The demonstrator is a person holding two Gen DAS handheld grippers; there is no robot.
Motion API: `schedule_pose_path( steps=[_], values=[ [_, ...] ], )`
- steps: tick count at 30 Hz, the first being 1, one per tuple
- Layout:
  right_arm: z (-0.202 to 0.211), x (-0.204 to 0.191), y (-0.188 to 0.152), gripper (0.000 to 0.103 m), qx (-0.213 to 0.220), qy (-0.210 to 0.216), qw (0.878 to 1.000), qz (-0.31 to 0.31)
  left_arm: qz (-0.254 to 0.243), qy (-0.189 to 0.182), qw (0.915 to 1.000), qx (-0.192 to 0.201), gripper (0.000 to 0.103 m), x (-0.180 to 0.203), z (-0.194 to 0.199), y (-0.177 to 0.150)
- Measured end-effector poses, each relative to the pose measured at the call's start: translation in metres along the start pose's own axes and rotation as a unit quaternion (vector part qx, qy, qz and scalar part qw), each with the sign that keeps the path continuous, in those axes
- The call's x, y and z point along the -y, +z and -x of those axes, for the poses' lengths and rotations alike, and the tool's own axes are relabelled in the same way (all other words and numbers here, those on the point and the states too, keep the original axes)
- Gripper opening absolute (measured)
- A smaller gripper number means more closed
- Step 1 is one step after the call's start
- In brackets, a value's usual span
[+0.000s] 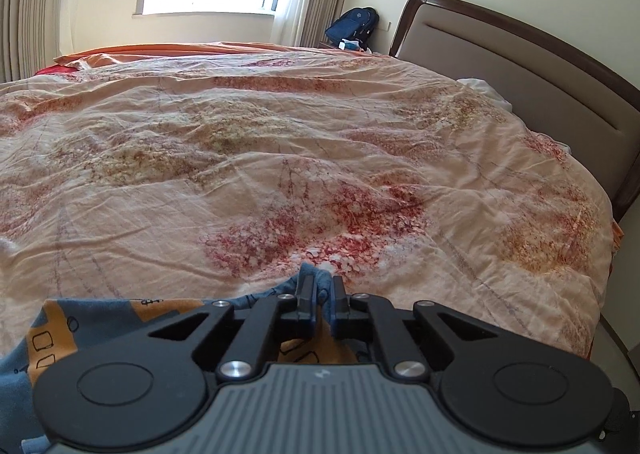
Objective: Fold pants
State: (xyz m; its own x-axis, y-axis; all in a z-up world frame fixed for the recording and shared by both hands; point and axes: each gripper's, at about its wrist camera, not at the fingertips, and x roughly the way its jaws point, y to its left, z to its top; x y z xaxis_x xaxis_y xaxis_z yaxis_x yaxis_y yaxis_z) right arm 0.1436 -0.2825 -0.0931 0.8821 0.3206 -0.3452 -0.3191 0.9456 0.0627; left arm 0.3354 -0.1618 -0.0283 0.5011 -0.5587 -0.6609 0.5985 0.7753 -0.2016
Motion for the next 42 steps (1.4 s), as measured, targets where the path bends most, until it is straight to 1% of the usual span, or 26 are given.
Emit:
schedule_pose_path(
  steps=[2, 7, 11, 13, 14, 15, 16, 17, 18, 19, 20, 21, 22, 23, 24, 25, 27, 28, 32, 35, 37, 39, 40, 42],
  values=[
    [0.003, -0.001, 0.001, 0.001, 0.005, 0.006, 1.0, 0.004, 0.0, 0.002, 1.0, 0.007, 0.005, 0.0, 0.003, 0.002],
    [0.01, -0.002, 0.001, 0.0, -0.007, 0.012, 1.0, 0.023, -0.004, -0.003, 0.9999, 0.012, 0.004, 0.003, 0.005, 0.003],
    [0.013, -0.004, 0.0, 0.0, -0.013, 0.011, 0.999, 0.031, -0.019, 0.007, 0.9997, 0.011, 0.005, 0.006, -0.005, -0.005],
    [0.01, -0.003, -0.002, 0.001, -0.019, 0.005, 0.999, 0.028, -0.017, 0.009, 0.9998, 0.007, 0.007, 0.005, -0.013, -0.009],
    [0.007, -0.003, -0.003, 0.001, -0.025, 0.0, 0.999, 0.024, -0.011, 0.008, 0.9999, 0.007, 0.011, 0.004, -0.014, -0.011],
    [0.006, -0.002, -0.004, 0.002, -0.03, -0.003, 0.999, 0.019, -0.001, 0.011, 0.9999, 0.011, 0.021, 0.002, -0.014, -0.013],
    [0.006, -0.001, -0.004, 0.007, -0.033, -0.003, 0.999, 0.016, 0.005, 0.013, 0.9998, 0.014, 0.029, 0.0, -0.013, -0.014],
    [0.007, -0.001, -0.004, 0.012, -0.032, -0.009, 0.999, 0.015, 0.01, 0.016, 0.9997, 0.017, 0.049, -0.001, -0.01, -0.015],
    [0.009, 0.0, -0.004, 0.021, -0.03, -0.013, 0.999, 0.014, 0.016, 0.021, 0.9993, 0.026, 0.069, -0.003, -0.005, -0.015],
    [0.012, 0.002, -0.003, 0.034, -0.028, -0.016, 0.999, 0.01, 0.02, 0.026, 0.9988, 0.037, 0.075, -0.004, 0.0, -0.016],
    [0.015, 0.004, -0.003, 0.041, -0.026, -0.022, 0.999, 0.004, 0.023, 0.038, 0.9976, 0.052, 0.082, -0.005, 0.007, -0.016],
    [0.017, 0.007, -0.002, 0.052, -0.023, -0.027, 0.999, -0.001, 0.025, 0.053, 0.9963, 0.064, 0.087, -0.005, 0.014, -0.017],
    [0.018, 0.01, -0.001, 0.061, -0.019, -0.034, 0.999, -0.006, 0.026, 0.071, 0.9944, 0.074, 0.09, -0.006, 0.021, -0.018],
    [0.018, 0.012, 0.001, 0.065, -0.016, -0.041, 0.999, -0.011, 0.025, 0.093, 0.992, 0.082, 0.096, -0.006, 0.027, -0.02],
    [0.018, 0.013, 0.003, 0.075, -0.013, -0.045, 0.999, -0.015, 0.024, 0.122, 0.9884, 0.087, 0.1, -0.006, 0.033, -0.022],
    [0.016, 0.015, 0.006, 0.085, -0.008, -0.05, 0.999, -0.019, 0.024, 0.151, 0.984, 0.092, 0.101, -0.006, 0.04, -0.026],
    [0.009, 0.016, 0.013, 0.095, -0.001, -0.056, 0.998, -0.023, 0.02, 0.188, 0.9771, 0.099, 0.102, -0.009, 0.052, -0.034],
    [0.005, 0.016, 0.018, 0.098, 0.001, -0.057, 0.998, -0.02, 0.021, 0.198, 0.9748, 0.102, 0.102, -0.012, 0.06, -0.041],
    [-0.004, 0.014, 0.036, 0.101, -0.004, -0.067, 0.998, 0.013, 0.046, 0.217, 0.9698, 0.1, 0.102, -0.031, 0.082, -0.07],
    [-0.001, 0.015, 0.038, 0.102, -0.031, -0.052, 0.998, 0.032, 0.063, 0.23, 0.9671, 0.088, 0.102, -0.046, 0.091, -0.094],
    [0.007, 0.017, 0.034, 0.102, -0.05, -0.052, 0.997, 0.039, 0.07, 0.245, 0.9639, 0.077, 0.102, -0.056, 0.092, -0.112],
    [0.016, 0.02, 0.032, 0.102, -0.052, -0.07, 0.996, 0.031, 0.08, 0.257, 0.9604, 0.07, 0.102, -0.065, 0.092, -0.124],
    [0.019, 0.022, 0.034, 0.102, -0.046, -0.087, 0.995, 0.018, 0.085, 0.255, 0.9603, 0.077, 0.102, -0.067, 0.094, -0.128],
    [0.016, 0.024, 0.04, 0.102, -0.033, -0.106, 0.994, 0.002, 0.092, 0.252, 0.9594, 0.089, 0.102, -0.069, 0.1, -0.134]
  ],
)
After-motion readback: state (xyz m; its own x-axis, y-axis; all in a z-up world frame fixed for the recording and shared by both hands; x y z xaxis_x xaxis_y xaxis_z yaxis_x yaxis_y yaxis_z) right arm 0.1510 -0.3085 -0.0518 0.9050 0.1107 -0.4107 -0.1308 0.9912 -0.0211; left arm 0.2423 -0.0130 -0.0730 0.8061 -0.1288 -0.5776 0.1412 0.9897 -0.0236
